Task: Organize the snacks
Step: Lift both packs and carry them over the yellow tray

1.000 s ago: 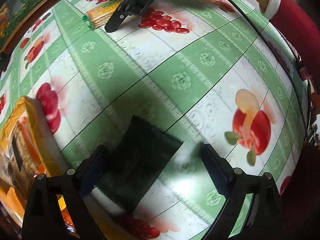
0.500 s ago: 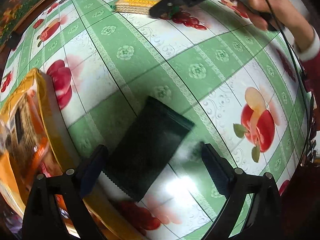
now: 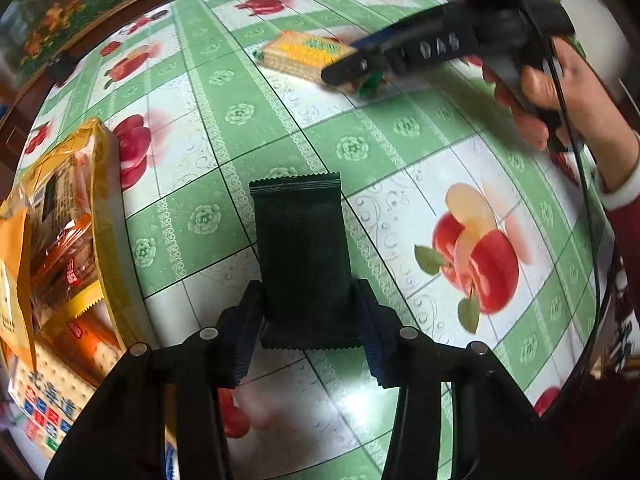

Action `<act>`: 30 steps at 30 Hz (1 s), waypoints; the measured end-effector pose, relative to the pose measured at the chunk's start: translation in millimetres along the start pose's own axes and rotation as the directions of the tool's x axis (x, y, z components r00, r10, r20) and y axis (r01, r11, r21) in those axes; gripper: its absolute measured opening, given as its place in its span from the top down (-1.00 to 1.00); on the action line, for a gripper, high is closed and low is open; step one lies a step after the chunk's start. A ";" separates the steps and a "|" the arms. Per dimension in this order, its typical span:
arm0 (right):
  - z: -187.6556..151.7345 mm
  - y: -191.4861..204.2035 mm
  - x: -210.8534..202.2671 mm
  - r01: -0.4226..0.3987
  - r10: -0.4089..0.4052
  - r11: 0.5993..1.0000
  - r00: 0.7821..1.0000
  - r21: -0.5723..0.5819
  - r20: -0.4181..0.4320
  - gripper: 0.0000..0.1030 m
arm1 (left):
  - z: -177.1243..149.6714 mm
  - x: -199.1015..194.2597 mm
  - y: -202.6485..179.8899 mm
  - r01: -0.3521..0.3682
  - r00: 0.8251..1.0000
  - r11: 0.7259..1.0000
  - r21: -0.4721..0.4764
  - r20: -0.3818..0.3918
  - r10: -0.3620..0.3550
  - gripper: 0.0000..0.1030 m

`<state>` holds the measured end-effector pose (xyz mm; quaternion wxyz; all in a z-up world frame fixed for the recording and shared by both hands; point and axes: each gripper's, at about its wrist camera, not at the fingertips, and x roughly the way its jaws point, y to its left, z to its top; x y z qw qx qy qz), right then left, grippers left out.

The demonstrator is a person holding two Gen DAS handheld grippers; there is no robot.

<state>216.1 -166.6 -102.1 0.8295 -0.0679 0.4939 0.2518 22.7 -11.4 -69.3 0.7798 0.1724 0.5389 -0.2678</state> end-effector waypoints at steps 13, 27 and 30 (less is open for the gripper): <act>5.1 9.0 8.5 0.077 -0.081 0.995 0.995 0.065 0.055 0.07 | 22.6 12.5 32.6 0.042 0.991 0.983 -0.177 0.130 -0.019 0.18; -91.6 -4.8 -74.9 -0.323 0.190 0.883 0.910 0.340 0.369 0.08 | -6.8 -35.3 19.4 -0.013 0.932 0.931 -0.365 0.334 0.144 0.17; -97.9 9.7 -85.6 -0.328 0.195 0.888 0.903 0.321 0.383 0.08 | -8.0 -47.8 21.5 -0.060 0.907 0.916 -0.397 0.362 0.216 0.17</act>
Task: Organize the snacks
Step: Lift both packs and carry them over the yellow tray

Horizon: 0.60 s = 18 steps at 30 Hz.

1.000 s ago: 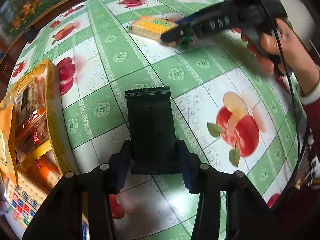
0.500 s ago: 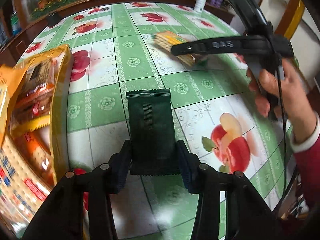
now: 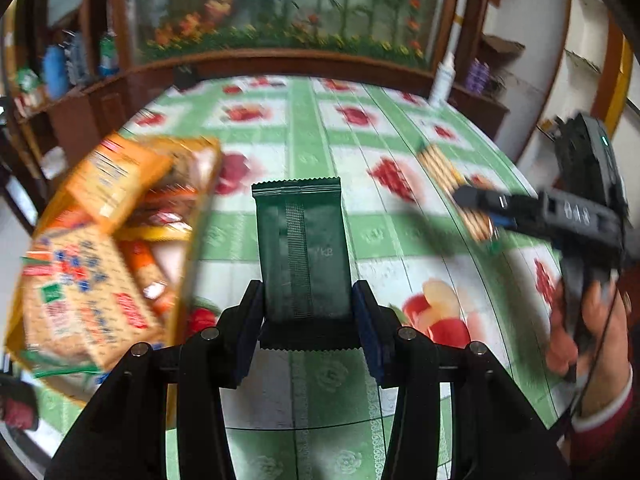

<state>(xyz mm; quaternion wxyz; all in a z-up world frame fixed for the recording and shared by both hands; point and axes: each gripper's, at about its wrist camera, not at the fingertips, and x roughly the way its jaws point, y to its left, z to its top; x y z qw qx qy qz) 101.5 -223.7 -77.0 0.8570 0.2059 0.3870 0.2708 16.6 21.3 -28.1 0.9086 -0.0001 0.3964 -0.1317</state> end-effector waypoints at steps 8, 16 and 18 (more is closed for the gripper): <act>-13.4 42.9 -1.3 -0.063 0.064 0.997 0.998 -0.046 0.000 0.08 | 4.7 -30.3 18.1 -0.135 0.984 0.990 -0.036 0.110 0.138 0.17; -20.0 84.6 4.1 -0.096 0.096 0.988 0.995 -0.122 -0.007 0.08 | 6.1 -46.0 42.1 -0.219 0.958 0.970 -0.101 0.165 0.234 0.17; -22.2 92.0 9.5 -0.102 0.100 0.986 0.995 -0.132 -0.018 0.08 | 6.7 -48.2 49.3 -0.237 0.952 0.965 -0.115 0.173 0.254 0.17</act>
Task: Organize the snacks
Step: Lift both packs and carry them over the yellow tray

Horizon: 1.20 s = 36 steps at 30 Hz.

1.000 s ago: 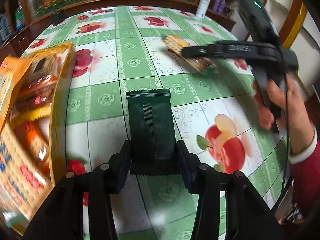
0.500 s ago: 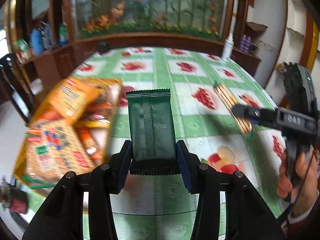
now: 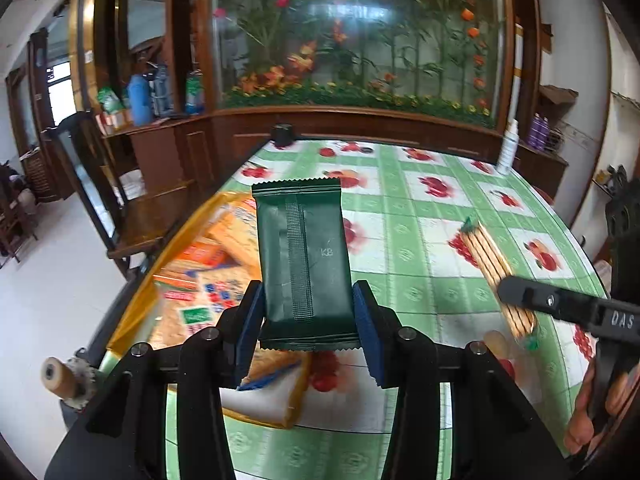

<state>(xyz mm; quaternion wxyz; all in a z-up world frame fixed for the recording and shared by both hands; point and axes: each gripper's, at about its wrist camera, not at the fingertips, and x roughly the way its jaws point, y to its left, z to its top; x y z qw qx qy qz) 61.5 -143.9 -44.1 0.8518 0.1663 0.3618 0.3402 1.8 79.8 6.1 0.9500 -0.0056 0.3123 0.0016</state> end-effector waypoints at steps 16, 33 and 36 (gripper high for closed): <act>-6.6 35.2 34.7 -0.032 0.027 0.997 0.997 -0.065 -0.068 0.08 | -1.7 7.7 34.8 -0.084 0.996 0.995 -0.060 0.004 0.085 0.17; -5.2 60.6 68.4 -0.073 0.061 0.992 0.991 -0.099 -0.119 0.08 | -9.4 16.4 74.3 -0.139 0.990 0.981 -0.134 -0.014 0.138 0.17; -2.5 69.2 82.1 -0.088 0.074 0.990 0.988 -0.106 -0.134 0.08 | -10.2 20.0 77.4 -0.139 0.990 0.981 -0.138 -0.023 0.137 0.17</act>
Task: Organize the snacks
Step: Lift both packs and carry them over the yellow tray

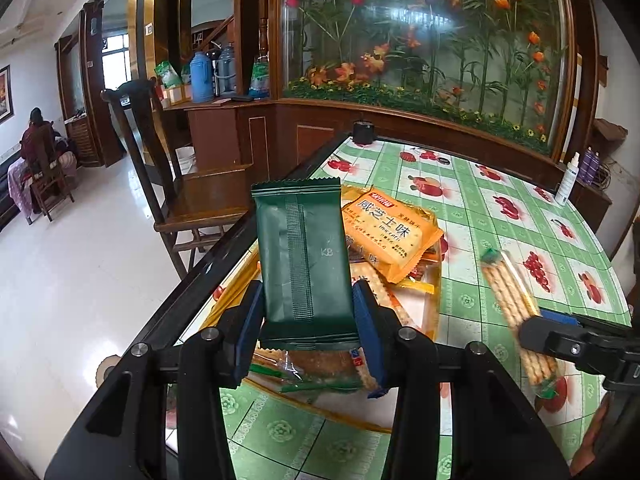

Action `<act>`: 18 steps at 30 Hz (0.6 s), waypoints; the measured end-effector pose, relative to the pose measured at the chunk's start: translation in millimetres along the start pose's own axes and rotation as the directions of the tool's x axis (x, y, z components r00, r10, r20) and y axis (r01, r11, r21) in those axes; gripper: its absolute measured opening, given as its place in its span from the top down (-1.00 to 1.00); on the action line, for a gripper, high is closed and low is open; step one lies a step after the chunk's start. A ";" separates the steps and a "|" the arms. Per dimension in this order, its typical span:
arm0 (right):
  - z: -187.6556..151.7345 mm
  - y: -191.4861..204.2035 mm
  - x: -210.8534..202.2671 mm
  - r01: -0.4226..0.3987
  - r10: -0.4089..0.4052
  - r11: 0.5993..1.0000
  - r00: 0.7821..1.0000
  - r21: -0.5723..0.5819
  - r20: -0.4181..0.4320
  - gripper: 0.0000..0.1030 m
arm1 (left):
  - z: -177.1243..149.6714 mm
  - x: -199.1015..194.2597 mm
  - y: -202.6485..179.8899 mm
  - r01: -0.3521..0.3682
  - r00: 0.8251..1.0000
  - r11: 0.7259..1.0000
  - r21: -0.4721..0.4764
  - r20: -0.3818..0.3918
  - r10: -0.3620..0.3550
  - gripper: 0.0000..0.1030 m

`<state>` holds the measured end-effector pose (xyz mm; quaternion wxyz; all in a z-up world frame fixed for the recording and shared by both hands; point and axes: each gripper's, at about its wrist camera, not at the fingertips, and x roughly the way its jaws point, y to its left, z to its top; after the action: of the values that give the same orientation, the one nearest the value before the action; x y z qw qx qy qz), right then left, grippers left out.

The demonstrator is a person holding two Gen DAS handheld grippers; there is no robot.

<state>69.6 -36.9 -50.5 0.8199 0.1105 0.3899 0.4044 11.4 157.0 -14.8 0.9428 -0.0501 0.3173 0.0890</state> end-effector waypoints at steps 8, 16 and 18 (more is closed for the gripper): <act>35.5 -8.6 27.2 0.024 -0.025 0.999 0.999 0.025 0.020 0.08 | 5.9 9.0 2.6 0.009 1.000 1.000 -0.005 0.000 -0.009 0.17; 84.8 -24.7 46.7 0.057 -0.058 0.998 0.997 0.029 0.045 0.08 | 17.6 24.1 6.0 0.013 1.000 1.000 -0.019 -0.006 -0.013 0.17; 95.3 -31.3 55.3 0.070 -0.071 0.997 0.997 0.025 0.037 0.08 | 18.5 26.3 5.4 0.014 1.000 1.000 -0.021 -0.006 -0.014 0.17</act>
<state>177.5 -3.0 -32.4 0.8395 0.1140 0.3828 0.3682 41.8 168.7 -16.3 0.9418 -0.0625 0.3190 0.0856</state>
